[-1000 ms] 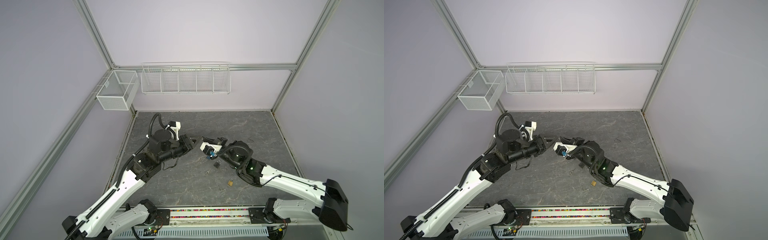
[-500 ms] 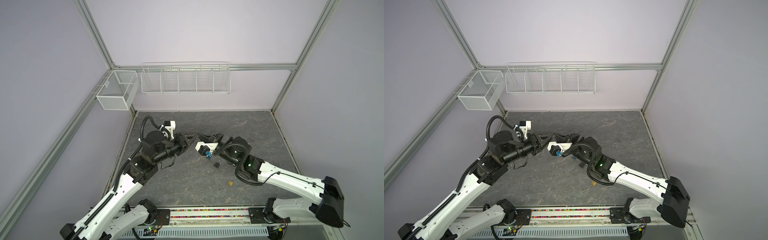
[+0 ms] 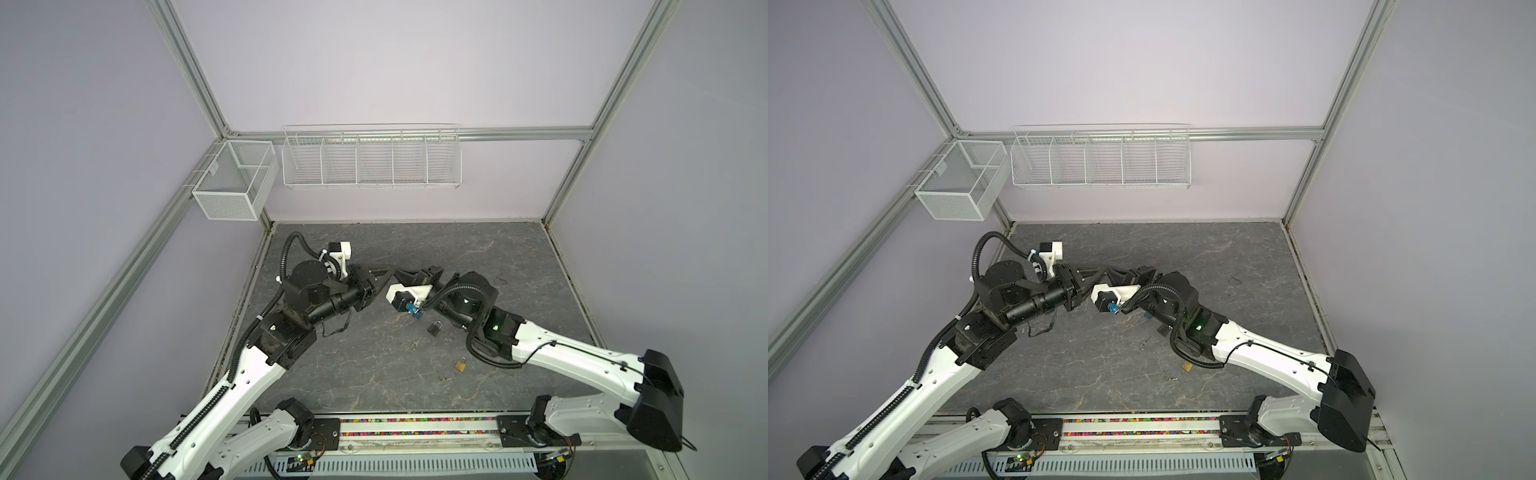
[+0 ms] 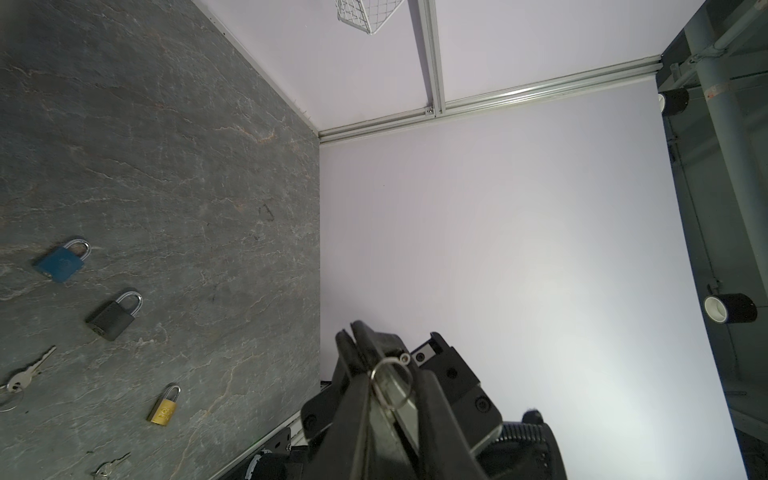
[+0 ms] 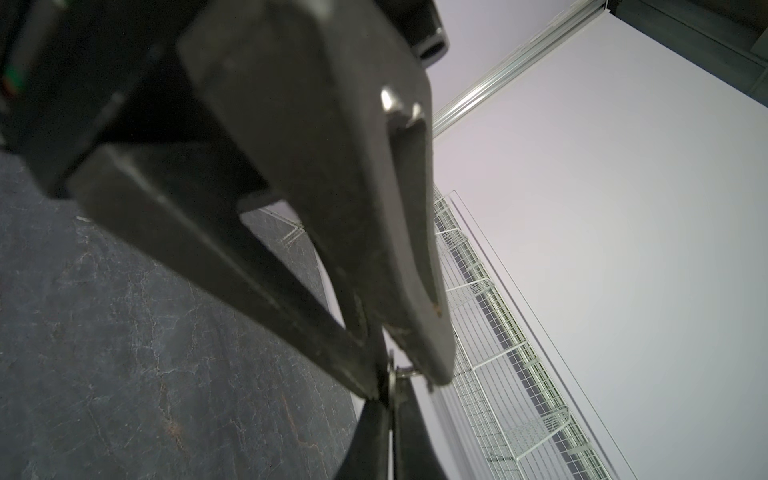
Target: Unlock with the key
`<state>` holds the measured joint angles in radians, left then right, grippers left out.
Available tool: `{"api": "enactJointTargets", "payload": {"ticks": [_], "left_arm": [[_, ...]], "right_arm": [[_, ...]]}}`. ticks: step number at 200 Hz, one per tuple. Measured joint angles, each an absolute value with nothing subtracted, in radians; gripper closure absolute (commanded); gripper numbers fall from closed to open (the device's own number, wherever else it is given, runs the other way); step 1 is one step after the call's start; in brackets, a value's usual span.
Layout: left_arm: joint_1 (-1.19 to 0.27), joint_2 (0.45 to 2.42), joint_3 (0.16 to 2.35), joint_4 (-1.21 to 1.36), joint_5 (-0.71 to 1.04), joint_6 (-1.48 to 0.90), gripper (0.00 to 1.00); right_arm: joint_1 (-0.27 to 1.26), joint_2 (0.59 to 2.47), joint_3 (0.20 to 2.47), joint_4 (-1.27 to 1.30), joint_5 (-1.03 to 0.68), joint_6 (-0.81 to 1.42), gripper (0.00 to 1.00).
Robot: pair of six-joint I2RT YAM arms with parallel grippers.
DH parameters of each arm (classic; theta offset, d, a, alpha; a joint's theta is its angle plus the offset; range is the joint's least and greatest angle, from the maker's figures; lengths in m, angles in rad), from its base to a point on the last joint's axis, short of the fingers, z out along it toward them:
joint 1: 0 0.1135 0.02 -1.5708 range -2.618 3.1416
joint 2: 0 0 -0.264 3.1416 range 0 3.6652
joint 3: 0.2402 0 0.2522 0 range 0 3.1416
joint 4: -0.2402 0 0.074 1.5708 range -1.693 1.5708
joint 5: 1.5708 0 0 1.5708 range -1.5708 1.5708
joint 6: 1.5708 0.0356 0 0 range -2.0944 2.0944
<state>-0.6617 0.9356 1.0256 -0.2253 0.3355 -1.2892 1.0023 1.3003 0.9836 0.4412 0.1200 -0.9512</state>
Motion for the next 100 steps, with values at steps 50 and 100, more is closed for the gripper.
{"api": "enactJointTargets", "payload": {"ticks": [50, 100], "left_arm": [[-0.661, 0.945, 1.029, -0.244, 0.328, -1.297, 0.91], [-0.662, 0.946, 1.026, -0.242, 0.314, -1.326, 0.91]], "right_arm": [[1.0, 1.306, 0.984, 0.429, 0.15, -0.986, 0.94], [1.0, 1.309, 0.985, 0.43, 0.163, -1.004, 0.93]]}}
